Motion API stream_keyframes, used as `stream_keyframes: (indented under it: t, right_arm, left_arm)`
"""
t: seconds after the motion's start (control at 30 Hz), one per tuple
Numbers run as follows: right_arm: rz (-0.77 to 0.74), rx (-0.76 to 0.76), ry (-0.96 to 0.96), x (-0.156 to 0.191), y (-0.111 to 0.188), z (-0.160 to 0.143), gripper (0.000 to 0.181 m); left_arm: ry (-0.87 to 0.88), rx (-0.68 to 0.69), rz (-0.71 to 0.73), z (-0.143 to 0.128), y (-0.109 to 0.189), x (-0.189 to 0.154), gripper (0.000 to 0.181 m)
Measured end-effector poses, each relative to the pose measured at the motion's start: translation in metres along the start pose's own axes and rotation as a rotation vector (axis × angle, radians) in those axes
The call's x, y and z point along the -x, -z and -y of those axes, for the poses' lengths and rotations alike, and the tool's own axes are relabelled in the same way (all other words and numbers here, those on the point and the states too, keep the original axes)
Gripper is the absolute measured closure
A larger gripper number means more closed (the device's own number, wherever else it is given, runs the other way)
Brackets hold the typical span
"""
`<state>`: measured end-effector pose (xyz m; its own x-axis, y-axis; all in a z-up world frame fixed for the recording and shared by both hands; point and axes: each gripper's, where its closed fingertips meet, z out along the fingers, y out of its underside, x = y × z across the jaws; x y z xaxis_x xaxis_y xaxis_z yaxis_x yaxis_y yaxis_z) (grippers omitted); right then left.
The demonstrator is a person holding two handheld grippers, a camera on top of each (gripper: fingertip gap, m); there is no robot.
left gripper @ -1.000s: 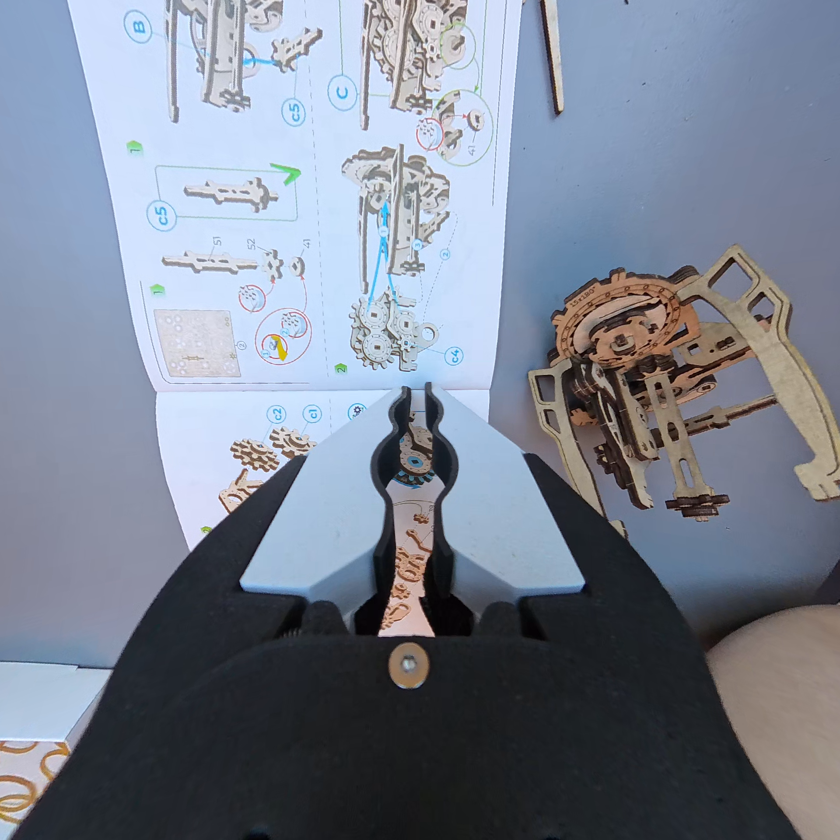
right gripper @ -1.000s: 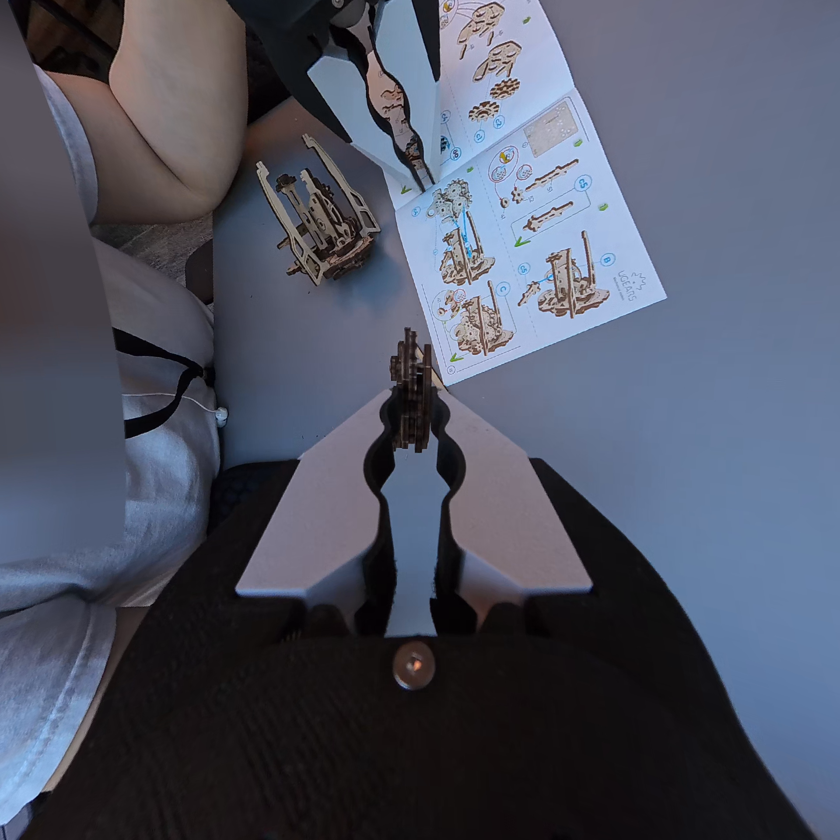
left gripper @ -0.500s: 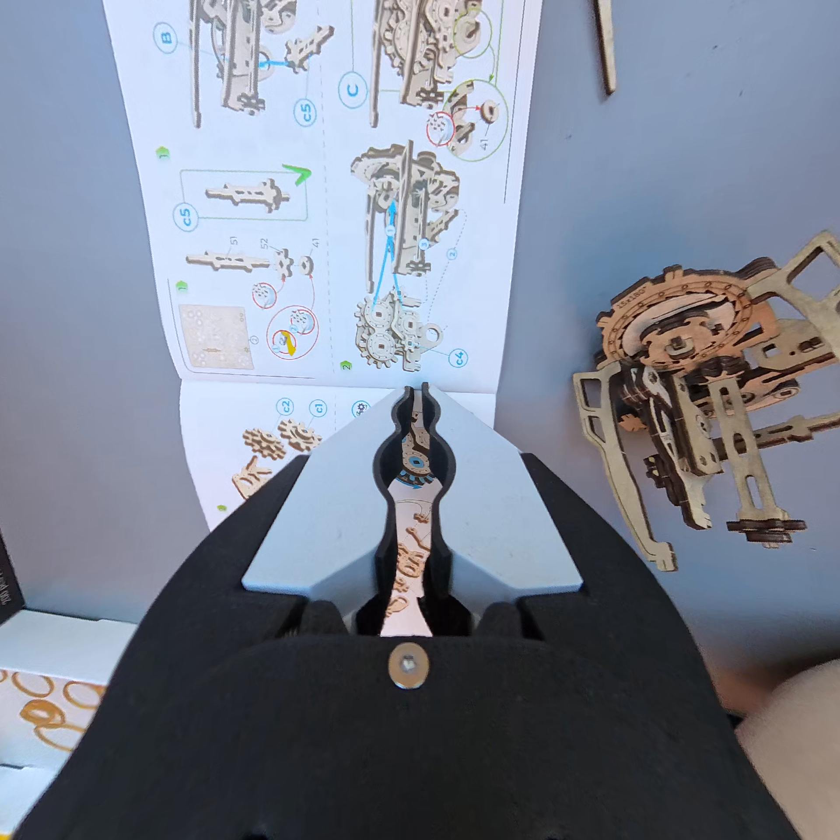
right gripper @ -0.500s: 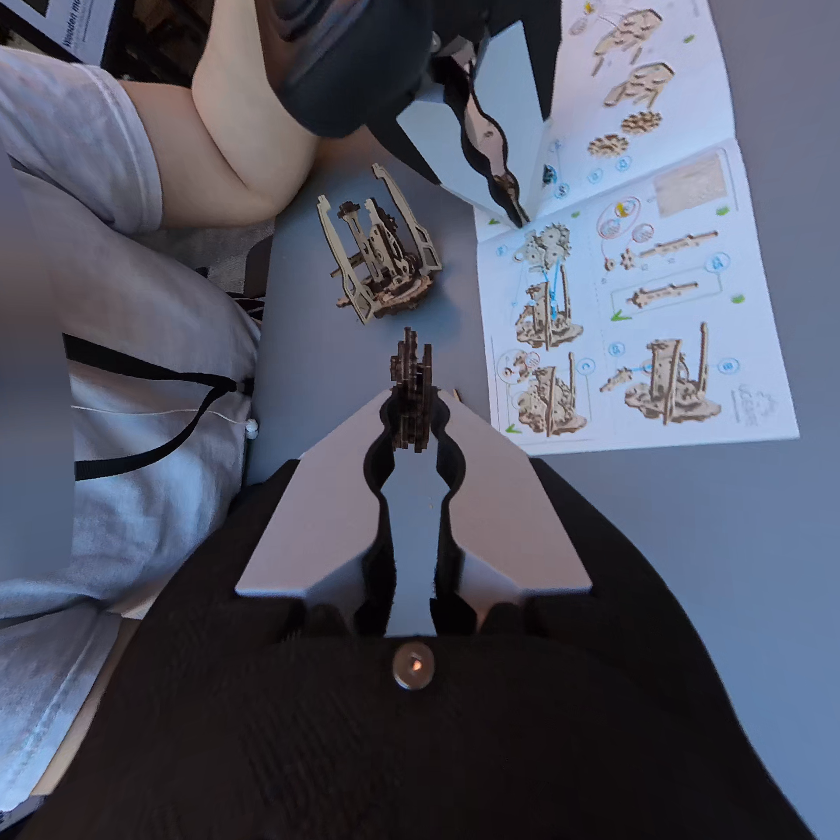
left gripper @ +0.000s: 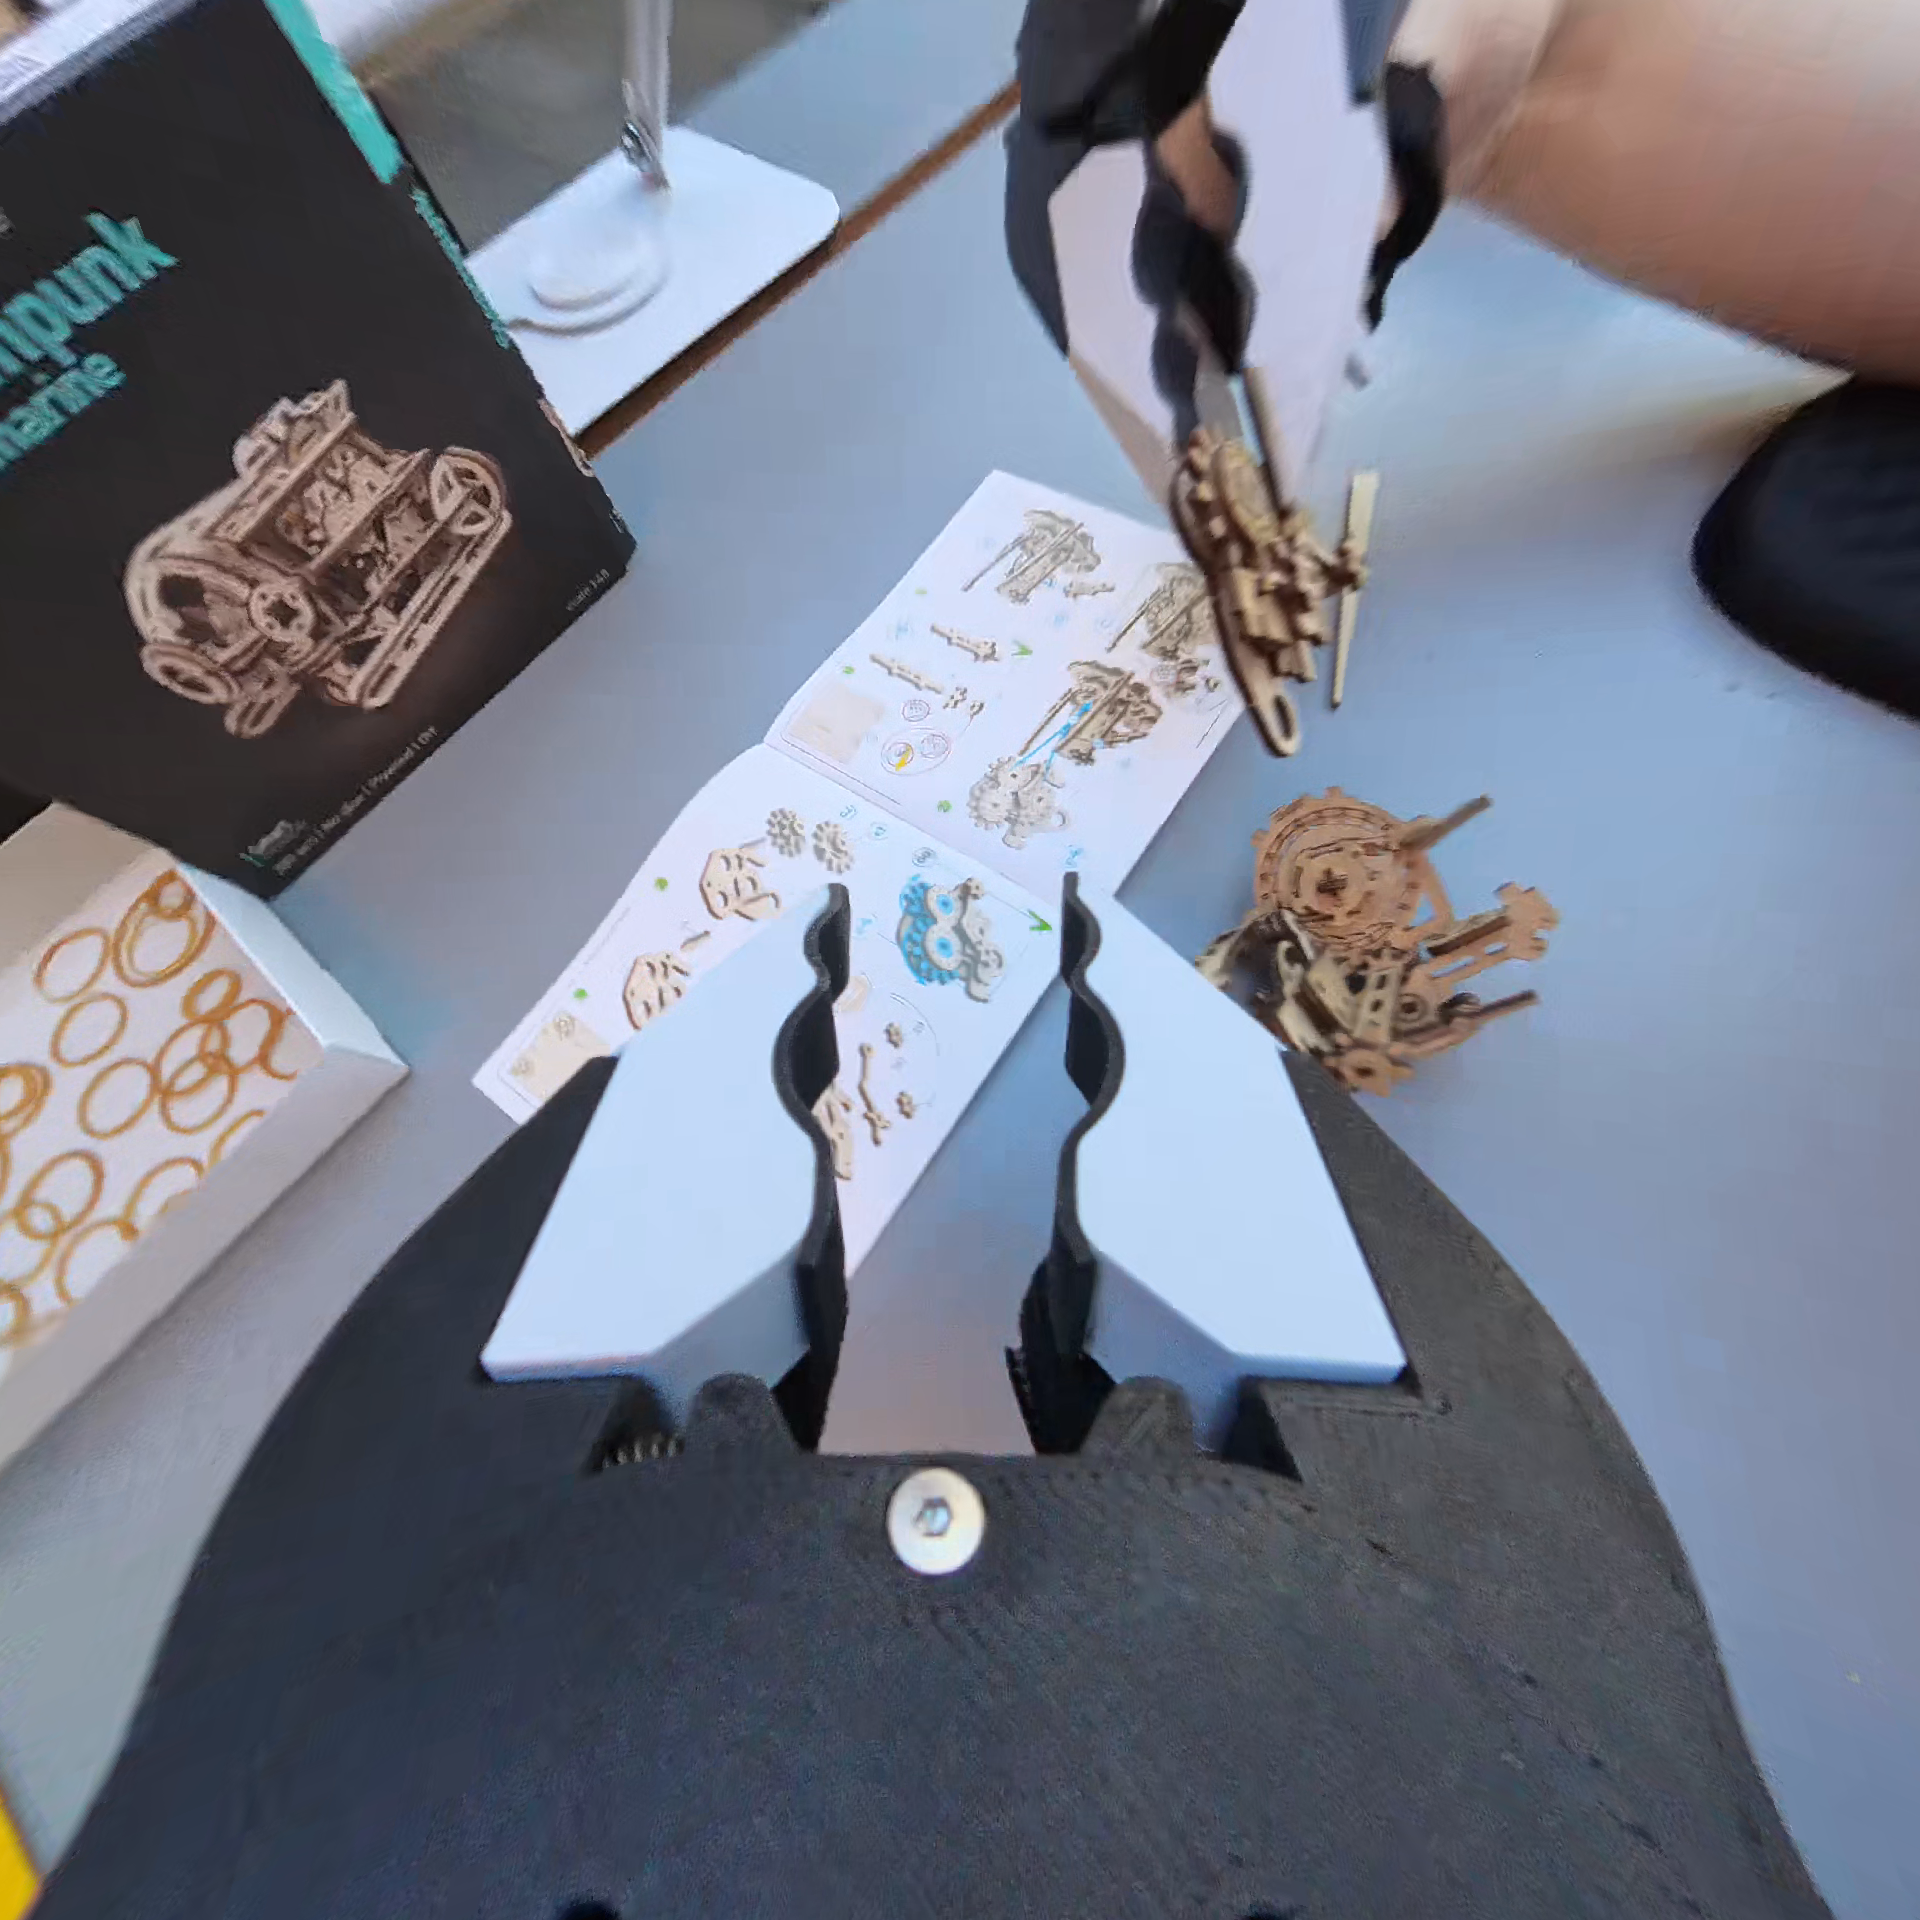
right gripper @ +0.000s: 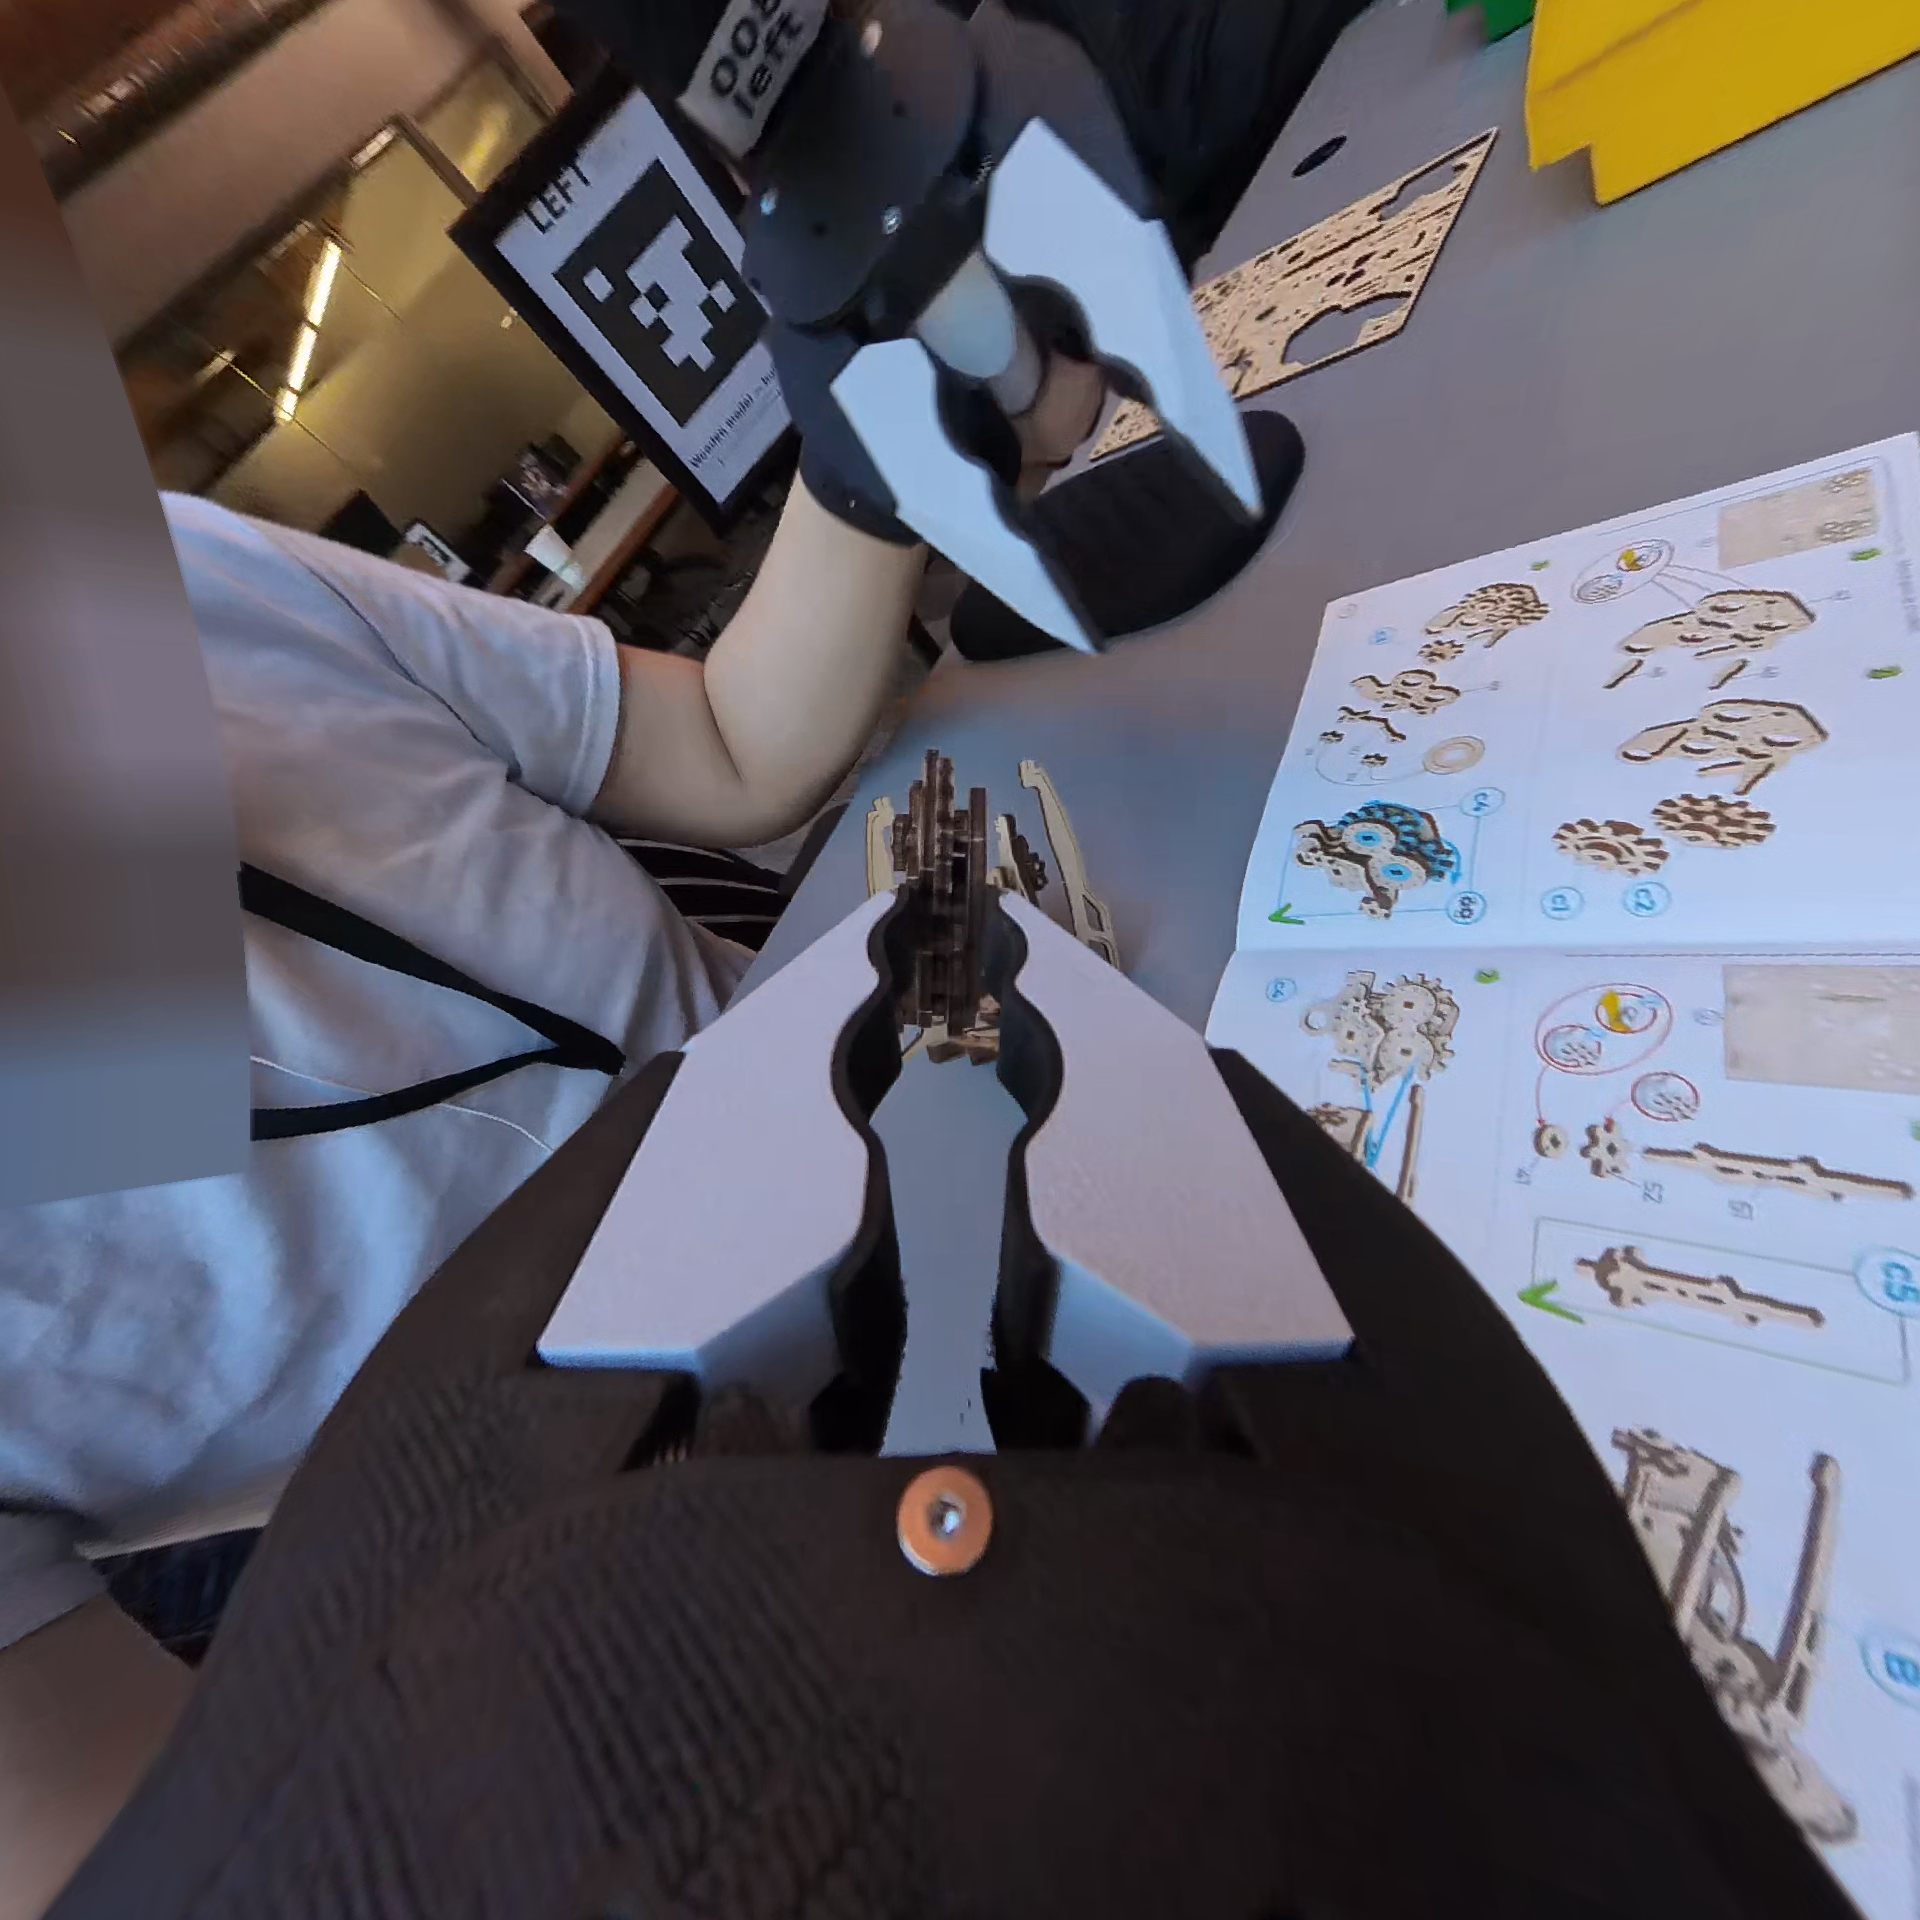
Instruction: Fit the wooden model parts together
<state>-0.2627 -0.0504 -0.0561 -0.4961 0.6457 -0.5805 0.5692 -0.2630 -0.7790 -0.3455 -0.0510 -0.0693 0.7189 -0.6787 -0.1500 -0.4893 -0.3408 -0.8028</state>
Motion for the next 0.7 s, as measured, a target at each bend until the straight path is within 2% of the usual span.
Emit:
stream_keyframes:
  t: [0.07,0.17,0.27,0.33,0.53,0.7]
  right_arm:
    - [0.054,-0.026,-0.017,-0.004,-0.004,0.001,0.171]
    - [0.143,-0.055,-0.051,-0.006,-0.011,0.003,0.171]
    - [0.204,-0.020,-0.094,-0.009,-0.020,-0.002,0.171]
    - [0.237,0.004,-0.117,-0.009,-0.027,-0.005,0.171]
    - [0.345,0.103,-0.167,-0.007,-0.042,-0.012,0.171]
    - [0.398,0.148,-0.157,-0.001,-0.054,-0.016,0.171]
  left_arm:
    - [0.087,-0.069,0.025,-0.010,0.019,-0.010,0.131]
    - [0.229,-0.157,0.042,-0.025,0.041,-0.028,0.128]
    - [0.374,-0.309,-0.037,-0.021,0.057,-0.057,0.127]
    - [0.425,-0.372,-0.094,-0.019,0.064,-0.078,0.133]
    - [0.457,-0.193,-0.064,-0.045,0.037,-0.122,0.149]
    - [0.539,-0.176,-0.024,-0.051,0.011,-0.134,0.161]
